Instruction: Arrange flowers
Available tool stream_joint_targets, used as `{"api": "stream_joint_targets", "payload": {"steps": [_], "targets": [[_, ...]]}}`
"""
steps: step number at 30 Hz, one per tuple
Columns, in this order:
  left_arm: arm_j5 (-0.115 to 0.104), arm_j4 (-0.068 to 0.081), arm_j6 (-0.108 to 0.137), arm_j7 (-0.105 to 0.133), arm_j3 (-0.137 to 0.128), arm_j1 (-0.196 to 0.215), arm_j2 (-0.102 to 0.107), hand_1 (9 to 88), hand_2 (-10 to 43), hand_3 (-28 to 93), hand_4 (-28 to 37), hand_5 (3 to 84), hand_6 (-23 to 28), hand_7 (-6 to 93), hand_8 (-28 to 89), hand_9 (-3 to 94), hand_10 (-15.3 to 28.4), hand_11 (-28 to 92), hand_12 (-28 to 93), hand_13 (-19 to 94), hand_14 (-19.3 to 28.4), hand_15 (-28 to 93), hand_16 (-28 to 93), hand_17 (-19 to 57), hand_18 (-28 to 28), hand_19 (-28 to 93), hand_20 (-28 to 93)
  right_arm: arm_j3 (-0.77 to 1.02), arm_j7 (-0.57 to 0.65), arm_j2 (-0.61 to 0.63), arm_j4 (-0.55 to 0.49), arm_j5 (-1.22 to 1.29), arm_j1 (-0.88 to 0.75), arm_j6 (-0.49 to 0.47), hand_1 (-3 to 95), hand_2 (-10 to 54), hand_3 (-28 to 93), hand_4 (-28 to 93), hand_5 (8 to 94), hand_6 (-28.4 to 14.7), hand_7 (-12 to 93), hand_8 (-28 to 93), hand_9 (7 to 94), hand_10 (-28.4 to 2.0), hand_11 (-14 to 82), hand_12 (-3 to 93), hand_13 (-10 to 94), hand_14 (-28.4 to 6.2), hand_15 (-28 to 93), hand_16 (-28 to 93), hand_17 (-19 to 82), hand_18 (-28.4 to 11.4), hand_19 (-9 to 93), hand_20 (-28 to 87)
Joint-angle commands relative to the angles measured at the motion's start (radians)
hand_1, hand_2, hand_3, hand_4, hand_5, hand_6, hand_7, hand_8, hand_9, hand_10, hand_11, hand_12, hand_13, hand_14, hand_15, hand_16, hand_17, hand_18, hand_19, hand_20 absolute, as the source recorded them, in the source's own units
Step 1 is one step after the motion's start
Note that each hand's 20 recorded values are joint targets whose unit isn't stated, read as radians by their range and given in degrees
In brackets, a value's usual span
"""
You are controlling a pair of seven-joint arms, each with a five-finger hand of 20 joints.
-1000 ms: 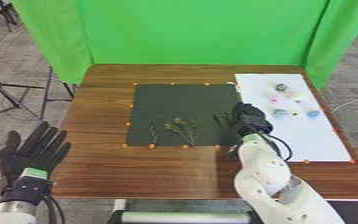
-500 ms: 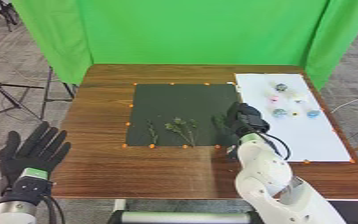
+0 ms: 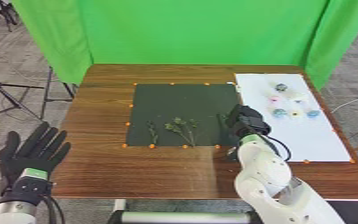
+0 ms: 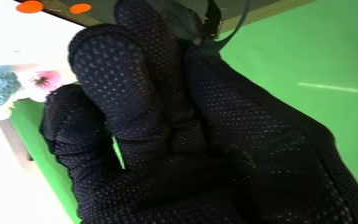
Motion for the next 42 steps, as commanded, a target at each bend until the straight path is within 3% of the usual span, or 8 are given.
{"api": "stream_joint_targets", "payload": {"steps": [1, 11, 16, 19, 22, 27, 31, 42], "targets": [[0.0, -0.007, 0.004, -0.009, -0.007, 0.011, -0.005, 26.7, 13.5, 70, -28.3, 35.7, 7.1, 16.7, -11, 33.4, 14.5, 26, 13, 24, 14.4, 40, -8, -5.3, 12.2, 28, 9, -0.001, 0.011, -0.001, 0.001, -0.022, -0.012, 0.024, 36.9, 15.2, 19, -18, 72.0, -7.2, 21, -9, 77.9, -18.9, 25.5, 22.6, 78, -12.2, 56, 32, 45, -26.2, 93, 28], [0.002, -0.007, 0.004, -0.015, -0.008, 0.011, -0.005, 26.8, 13.4, 70, -28.3, 35.6, 7.1, 16.7, -11, 33.3, 14.5, 26, 13, 24, 14.5, 40, -8, -5.3, 12.2, 28, 9, 0.01, 0.006, -0.003, -0.011, -0.003, -0.022, -0.01, 19.3, 17.9, 21, -17, 70.7, -11.3, 11, -8, 76.3, -22.0, 19.8, 20.3, 76, -14.3, 55, 31, 43, -28.0, 93, 26], [0.002, -0.005, 0.004, -0.016, -0.008, 0.007, -0.004, 26.9, 13.4, 70, -28.3, 35.6, 7.1, 16.8, -11, 33.3, 14.5, 26, 13, 24, 14.5, 40, -8, -5.3, 12.2, 28, 9, 0.009, -0.011, 0.002, -0.013, 0.003, -0.023, 0.01, 16.3, 13.6, 57, -25, 69.6, -11.1, 11, -8, 75.0, -21.2, 20.0, 20.2, 75, -14.1, 55, 30, 43, -27.9, 93, 25], [0.0, -0.005, 0.007, -0.015, -0.004, 0.004, -0.003, 26.8, 13.3, 70, -28.3, 35.6, 7.1, 16.8, -11, 33.3, 14.4, 26, 13, 24, 14.4, 40, -8, -5.3, 12.2, 28, 9, 0.007, -0.042, 0.006, -0.005, -0.008, -0.025, 0.048, 21.7, 11.8, 66, -24, 68.5, -9.8, 14, -8, 74.6, -20.2, 20.9, 20.3, 75, -13.7, 55, 30, 43, -27.4, 93, 25], [0.0, -0.005, 0.005, -0.01, -0.005, 0.007, -0.001, 26.8, 13.4, 70, -28.3, 35.6, 7.1, 16.8, -11, 33.3, 14.3, 26, 13, 24, 14.5, 40, -8, -5.3, 12.2, 28, 9, 0.061, -0.285, 0.024, -0.001, 0.092, -0.07, 0.158, 28.3, 11.1, 73, -23, 65.5, -8.5, 17, -8, 72.4, -19.0, 22.5, 20.6, 73, -12.8, 57, 31, 42, -25.6, 93, 24], [-0.002, -0.005, 0.007, -0.009, -0.003, 0.004, 0.001, 26.7, 13.5, 70, -28.3, 35.7, 7.1, 16.8, -11, 33.3, 14.5, 26, 13, 24, 14.5, 40, -8, -5.3, 12.2, 28, 9, 0.144, -0.508, 0.012, -0.026, 0.096, -0.092, -0.086, 28.4, 23.3, 82, -17, 58.3, -3.8, 22, -11, 62.2, -18.3, 27.9, 23.8, 60, -15.1, 66, 36, 33, -22.8, 85, 34], [0.002, 0.0, 0.006, -0.02, -0.001, -0.008, 0.001, 26.7, 13.6, 70, -28.3, 35.7, 7.1, 16.8, -11, 33.4, 14.5, 26, 13, 24, 14.4, 40, -8, -5.3, 12.2, 28, 9, 0.159, -0.531, -0.018, -0.03, 0.083, -0.073, -0.285, 28.1, 26.0, 85, -16, 51.9, 0.0, 21, -13, 58.0, -17.7, 29.9, 24.6, 56, -16.0, 67, 37, 30, -22.5, 82, 36], [0.0, -0.001, 0.008, -0.017, 0.004, -0.01, 0.006, 26.5, 13.8, 70, -28.3, 35.7, 7.1, 16.8, -11, 33.4, 14.3, 26, 13, 24, 14.4, 40, -8, -5.4, 12.2, 28, 9, 0.103, -0.466, -0.033, 0.015, 0.098, 0.003, -0.44, 24.0, 27.5, 85, -14, 49.3, -1.9, 17, -13, 56.0, -18.7, 29.2, 23.9, 55, -17.6, 69, 35, 29, -23.7, 80, 39]]}}
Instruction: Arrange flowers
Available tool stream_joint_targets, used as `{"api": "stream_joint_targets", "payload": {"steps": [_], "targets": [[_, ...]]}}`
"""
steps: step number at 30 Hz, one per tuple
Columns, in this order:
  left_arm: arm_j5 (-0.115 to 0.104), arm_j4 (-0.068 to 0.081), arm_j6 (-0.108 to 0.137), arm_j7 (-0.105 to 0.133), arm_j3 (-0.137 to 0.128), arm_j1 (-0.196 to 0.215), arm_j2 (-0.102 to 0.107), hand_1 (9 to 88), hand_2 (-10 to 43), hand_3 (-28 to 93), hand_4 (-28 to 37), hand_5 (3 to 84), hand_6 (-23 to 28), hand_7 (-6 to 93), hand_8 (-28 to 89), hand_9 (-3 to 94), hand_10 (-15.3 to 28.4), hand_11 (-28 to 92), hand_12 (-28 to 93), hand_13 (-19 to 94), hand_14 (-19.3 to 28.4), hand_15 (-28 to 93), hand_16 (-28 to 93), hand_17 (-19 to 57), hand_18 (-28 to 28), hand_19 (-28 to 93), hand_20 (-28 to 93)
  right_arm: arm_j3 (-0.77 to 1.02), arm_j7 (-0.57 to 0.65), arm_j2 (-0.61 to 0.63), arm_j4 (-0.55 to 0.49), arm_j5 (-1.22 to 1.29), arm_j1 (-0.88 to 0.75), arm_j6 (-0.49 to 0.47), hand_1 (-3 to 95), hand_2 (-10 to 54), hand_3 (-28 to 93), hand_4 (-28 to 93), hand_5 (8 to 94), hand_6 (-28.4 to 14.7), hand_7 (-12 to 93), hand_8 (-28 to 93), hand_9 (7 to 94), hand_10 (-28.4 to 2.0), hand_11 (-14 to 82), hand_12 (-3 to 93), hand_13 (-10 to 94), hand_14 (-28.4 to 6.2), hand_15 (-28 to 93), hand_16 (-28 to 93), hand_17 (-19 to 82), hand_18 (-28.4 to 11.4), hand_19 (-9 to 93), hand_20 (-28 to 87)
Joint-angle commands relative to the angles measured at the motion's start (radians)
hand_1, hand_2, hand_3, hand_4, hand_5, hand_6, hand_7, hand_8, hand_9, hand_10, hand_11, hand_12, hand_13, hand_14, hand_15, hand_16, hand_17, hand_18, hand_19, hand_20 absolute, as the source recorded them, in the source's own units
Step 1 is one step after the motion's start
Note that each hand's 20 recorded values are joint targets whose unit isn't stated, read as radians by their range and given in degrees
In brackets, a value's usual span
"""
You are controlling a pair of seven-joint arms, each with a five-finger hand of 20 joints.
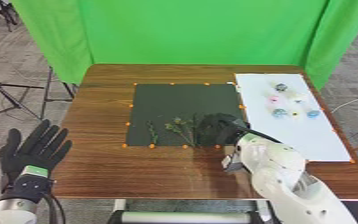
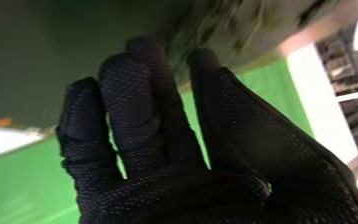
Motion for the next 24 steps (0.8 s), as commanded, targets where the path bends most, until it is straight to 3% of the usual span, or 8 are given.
{"api": "stream_joint_targets", "payload": {"steps": [1, 6, 10, 24], "targets": [[-0.002, -0.003, 0.005, 0.001, 0.006, 0.01, 0.002, 26.6, 13.8, 70, -28.3, 35.7, 7.1, 16.8, -11, 33.4, 14.3, 26, 12, 24, 14.4, 40, -8, -5.4, 12.2, 28, 9, -0.042, 0.053, -0.011, 0.035, -0.003, 0.045, -0.07, 23.9, 27.3, 84, -14, 49.5, -2.1, 17, -12, 55.9, -18.8, 29.2, 23.9, 55, -17.8, 69, 35, 29, -23.7, 80, 39], [-0.007, -0.007, 0.006, 0.015, 0.002, 0.025, -0.001, 26.5, 13.9, 70, -28.3, 35.8, 7.2, 16.9, -11, 33.4, 14.5, 26, 12, 24, 14.5, 40, -8, -5.4, 12.2, 28, 9, -0.028, 0.08, 0.013, 0.023, 0.004, 0.034, -0.076, 24.2, 25.5, 82, -15, 56.0, -7.2, 14, -11, 55.0, -20.1, 23.0, 21.2, 54, -17.9, 67, 33, 29, -24.1, 80, 39], [-0.009, -0.009, 0.008, 0.018, -0.002, 0.029, -0.002, 26.4, 13.9, 70, -28.3, 35.8, 7.2, 16.9, -11, 33.4, 14.5, 26, 13, 24, 14.5, 40, -8, -5.4, 12.2, 28, 9, -0.011, 0.089, 0.043, 0.021, 0.006, 0.027, -0.049, 24.6, 24.3, 81, -16, 58.7, -8.9, 13, -11, 55.2, -20.3, 20.5, 19.9, 54, -17.8, 67, 32, 29, -24.2, 80, 38], [-0.009, -0.011, 0.01, 0.023, -0.005, 0.036, -0.004, 26.4, 14.1, 70, -28.3, 35.8, 7.2, 16.7, -11, 33.4, 14.5, 26, 12, 24, 14.5, 40, -8, -5.4, 12.2, 28, 9, 0.047, 0.192, 0.066, -0.002, 0.082, -0.005, -0.092, 24.0, 22.2, 78, -18, 59.2, -9.6, 12, -11, 56.7, -20.5, 19.9, 19.5, 55, -17.5, 66, 31, 29, -24.6, 80, 37]]}}
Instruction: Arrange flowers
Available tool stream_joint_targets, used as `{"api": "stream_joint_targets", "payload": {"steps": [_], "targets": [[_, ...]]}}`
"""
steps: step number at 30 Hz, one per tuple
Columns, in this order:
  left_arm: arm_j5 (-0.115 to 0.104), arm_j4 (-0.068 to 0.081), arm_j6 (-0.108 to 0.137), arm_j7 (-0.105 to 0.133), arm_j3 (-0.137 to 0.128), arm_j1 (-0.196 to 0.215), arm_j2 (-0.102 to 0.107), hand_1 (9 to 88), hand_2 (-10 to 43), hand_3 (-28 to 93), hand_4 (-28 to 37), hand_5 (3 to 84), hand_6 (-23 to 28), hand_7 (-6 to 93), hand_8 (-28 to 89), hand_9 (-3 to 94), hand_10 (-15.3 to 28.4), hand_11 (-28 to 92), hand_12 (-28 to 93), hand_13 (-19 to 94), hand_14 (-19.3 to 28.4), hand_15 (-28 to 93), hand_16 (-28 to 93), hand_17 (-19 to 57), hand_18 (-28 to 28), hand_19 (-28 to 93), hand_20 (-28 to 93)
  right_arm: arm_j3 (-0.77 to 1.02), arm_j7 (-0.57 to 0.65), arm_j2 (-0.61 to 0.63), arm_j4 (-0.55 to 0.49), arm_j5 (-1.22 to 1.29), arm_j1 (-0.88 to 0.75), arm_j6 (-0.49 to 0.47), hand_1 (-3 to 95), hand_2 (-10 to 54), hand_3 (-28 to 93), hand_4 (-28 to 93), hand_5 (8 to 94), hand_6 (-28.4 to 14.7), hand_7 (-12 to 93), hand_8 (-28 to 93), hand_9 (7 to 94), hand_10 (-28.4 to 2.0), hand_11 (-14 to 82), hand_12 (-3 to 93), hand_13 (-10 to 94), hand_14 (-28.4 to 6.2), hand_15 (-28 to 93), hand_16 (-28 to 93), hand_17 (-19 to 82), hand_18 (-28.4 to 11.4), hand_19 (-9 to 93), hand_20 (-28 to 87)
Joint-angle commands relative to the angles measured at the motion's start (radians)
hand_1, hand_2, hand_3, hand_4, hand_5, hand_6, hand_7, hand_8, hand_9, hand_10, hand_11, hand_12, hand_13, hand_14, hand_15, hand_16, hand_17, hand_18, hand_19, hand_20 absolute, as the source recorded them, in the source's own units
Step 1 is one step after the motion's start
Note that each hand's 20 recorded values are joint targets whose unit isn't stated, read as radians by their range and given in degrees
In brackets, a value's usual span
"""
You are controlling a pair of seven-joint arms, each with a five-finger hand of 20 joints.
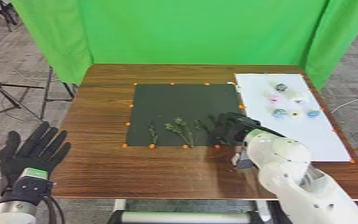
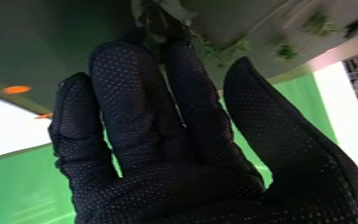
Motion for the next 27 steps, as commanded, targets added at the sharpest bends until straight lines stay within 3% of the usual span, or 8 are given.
{"api": "stream_joint_targets", "payload": {"steps": [1, 7, 22, 27], "targets": [[-0.006, -0.008, 0.009, 0.0, -0.005, 0.016, -0.005, 26.4, 14.1, 70, -28.3, 35.8, 7.2, 16.7, -11, 33.4, 14.5, 26, 12, 24, 14.5, 40, -8, -5.4, 12.2, 28, 9, 0.029, 0.08, 0.013, -0.006, 0.047, -0.037, -0.033, 24.0, 22.2, 78, -18, 58.9, -9.6, 13, -11, 56.9, -20.6, 20.3, 19.8, 55, -17.6, 66, 31, 29, -24.6, 80, 37], [-0.005, -0.006, 0.01, -0.005, 0.0, 0.008, -0.006, 26.4, 14.1, 70, -28.3, 35.9, 7.2, 16.8, -11, 33.5, 14.5, 27, 12, 24, 14.5, 40, -8, -5.3, 12.1, 28, 9, 0.03, 0.072, -0.002, -0.007, 0.062, -0.034, -0.031, 24.0, 22.1, 77, -18, 57.5, -9.1, 13, -10, 61.2, -20.0, 23.8, 21.2, 56, -17.4, 66, 32, 30, -25.1, 80, 37], [-0.004, -0.01, 0.021, -0.002, -0.004, 0.018, -0.011, 26.4, 14.3, 70, -28.3, 36.0, 7.3, 16.8, -11, 33.5, 14.6, 27, 12, 24, 14.5, 41, -8, -5.5, 12.2, 29, 9, 0.041, 0.09, -0.008, -0.054, 0.097, -0.065, -0.015, 23.6, 21.9, 77, -18, 56.0, -9.2, 13, -10, 62.3, -19.8, 24.1, 21.0, 58, -17.1, 65, 32, 31, -25.2, 81, 36], [-0.006, -0.009, 0.018, -0.002, -0.004, 0.02, -0.013, 26.4, 14.4, 70, -28.3, 36.0, 7.3, 16.7, -11, 33.5, 14.5, 27, 12, 24, 14.5, 41, -8, -5.5, 12.2, 29, 9, 0.029, 0.095, -0.004, -0.058, 0.051, -0.082, 0.063, 23.3, 21.7, 77, -18, 52.0, -7.1, 14, -10, 62.1, -20.0, 23.7, 20.9, 58, -17.2, 65, 32, 31, -25.5, 81, 36]]}}
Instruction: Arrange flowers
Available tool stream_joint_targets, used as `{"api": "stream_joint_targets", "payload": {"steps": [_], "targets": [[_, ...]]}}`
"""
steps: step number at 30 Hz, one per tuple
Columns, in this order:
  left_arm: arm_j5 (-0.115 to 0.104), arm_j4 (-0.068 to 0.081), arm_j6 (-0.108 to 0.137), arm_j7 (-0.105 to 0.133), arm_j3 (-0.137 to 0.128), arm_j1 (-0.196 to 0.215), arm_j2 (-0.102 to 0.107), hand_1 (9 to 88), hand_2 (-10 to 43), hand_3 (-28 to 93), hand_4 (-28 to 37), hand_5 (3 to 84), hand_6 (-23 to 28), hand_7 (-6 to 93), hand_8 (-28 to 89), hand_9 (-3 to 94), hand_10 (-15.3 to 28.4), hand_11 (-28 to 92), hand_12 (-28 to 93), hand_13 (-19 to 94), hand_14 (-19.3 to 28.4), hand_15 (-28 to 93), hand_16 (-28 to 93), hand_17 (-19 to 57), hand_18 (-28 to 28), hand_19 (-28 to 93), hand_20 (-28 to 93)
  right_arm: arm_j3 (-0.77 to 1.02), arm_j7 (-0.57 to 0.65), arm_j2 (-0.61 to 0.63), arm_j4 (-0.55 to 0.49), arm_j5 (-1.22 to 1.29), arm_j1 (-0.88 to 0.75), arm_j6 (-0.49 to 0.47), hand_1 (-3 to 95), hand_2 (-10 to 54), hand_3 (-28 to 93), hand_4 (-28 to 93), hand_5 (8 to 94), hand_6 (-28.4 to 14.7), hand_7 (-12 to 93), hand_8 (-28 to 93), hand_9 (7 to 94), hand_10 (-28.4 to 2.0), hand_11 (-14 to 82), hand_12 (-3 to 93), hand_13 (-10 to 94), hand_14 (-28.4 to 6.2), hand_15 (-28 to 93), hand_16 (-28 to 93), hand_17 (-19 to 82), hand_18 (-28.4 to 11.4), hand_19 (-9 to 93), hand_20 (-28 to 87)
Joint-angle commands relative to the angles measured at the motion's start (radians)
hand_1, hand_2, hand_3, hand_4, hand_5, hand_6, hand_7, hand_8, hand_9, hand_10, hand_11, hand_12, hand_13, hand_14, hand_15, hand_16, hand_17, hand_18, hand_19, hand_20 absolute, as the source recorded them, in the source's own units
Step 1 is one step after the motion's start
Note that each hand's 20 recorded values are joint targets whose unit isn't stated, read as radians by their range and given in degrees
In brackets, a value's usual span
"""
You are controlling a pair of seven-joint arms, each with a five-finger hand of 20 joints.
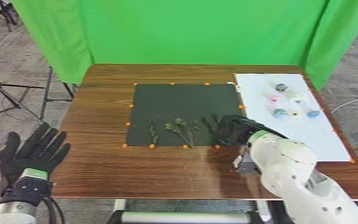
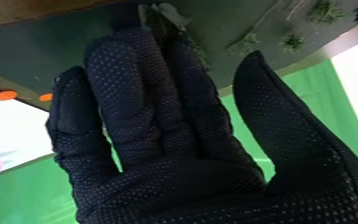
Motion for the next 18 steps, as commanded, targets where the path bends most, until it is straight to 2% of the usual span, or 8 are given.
{"api": "stream_joint_targets", "payload": {"steps": [1, 10, 15, 18], "targets": [[-0.005, -0.007, 0.009, -0.002, -0.003, 0.014, -0.008, 26.4, 14.4, 70, -28.3, 36.0, 7.3, 16.7, -11, 33.5, 14.6, 27, 12, 24, 14.5, 41, -8, -5.5, 12.2, 29, 9, -0.011, 0.019, 0.007, -0.015, -0.051, -0.041, 0.079, 23.0, 21.5, 77, -18, 49.3, -6.5, 14, -11, 61.7, -20.0, 23.7, 21.0, 58, -17.3, 65, 32, 31, -25.6, 81, 35], [-0.003, -0.005, 0.007, -0.008, -0.004, 0.015, -0.007, 26.4, 14.4, 70, -28.3, 35.9, 7.2, 16.8, -11, 33.5, 14.6, 27, 12, 24, 14.5, 41, -8, -5.5, 12.2, 29, 9, 0.002, 0.074, 0.018, -0.036, -0.021, -0.049, 0.131, 22.8, 20.5, 77, -18, 47.3, -6.0, 13, -11, 61.8, -20.2, 22.8, 20.5, 59, -17.4, 66, 32, 32, -26.0, 82, 35], [0.0, -0.004, 0.005, -0.015, -0.007, 0.012, -0.008, 26.3, 14.4, 70, -28.3, 35.9, 7.2, 16.8, -11, 33.5, 14.6, 27, 12, 24, 14.5, 41, -8, -5.5, 12.2, 29, 9, 0.022, 0.065, 0.035, -0.067, -0.028, -0.083, 0.219, 21.9, 18.7, 75, -19, 46.8, -5.8, 13, -11, 62.8, -20.0, 22.9, 20.4, 60, -17.3, 66, 32, 32, -26.3, 82, 35], [-0.001, -0.004, 0.008, -0.013, -0.007, 0.014, -0.006, 26.3, 14.4, 70, -28.3, 35.9, 7.2, 16.8, -11, 33.5, 14.5, 27, 12, 24, 14.5, 41, -8, -5.5, 12.2, 29, 9, 0.049, 0.045, 0.019, -0.079, -0.02, -0.097, 0.205, 21.1, 17.4, 74, -19, 46.0, -5.4, 13, -11, 63.7, -20.0, 23.2, 20.6, 61, -17.1, 66, 32, 33, -26.3, 83, 34]]}}
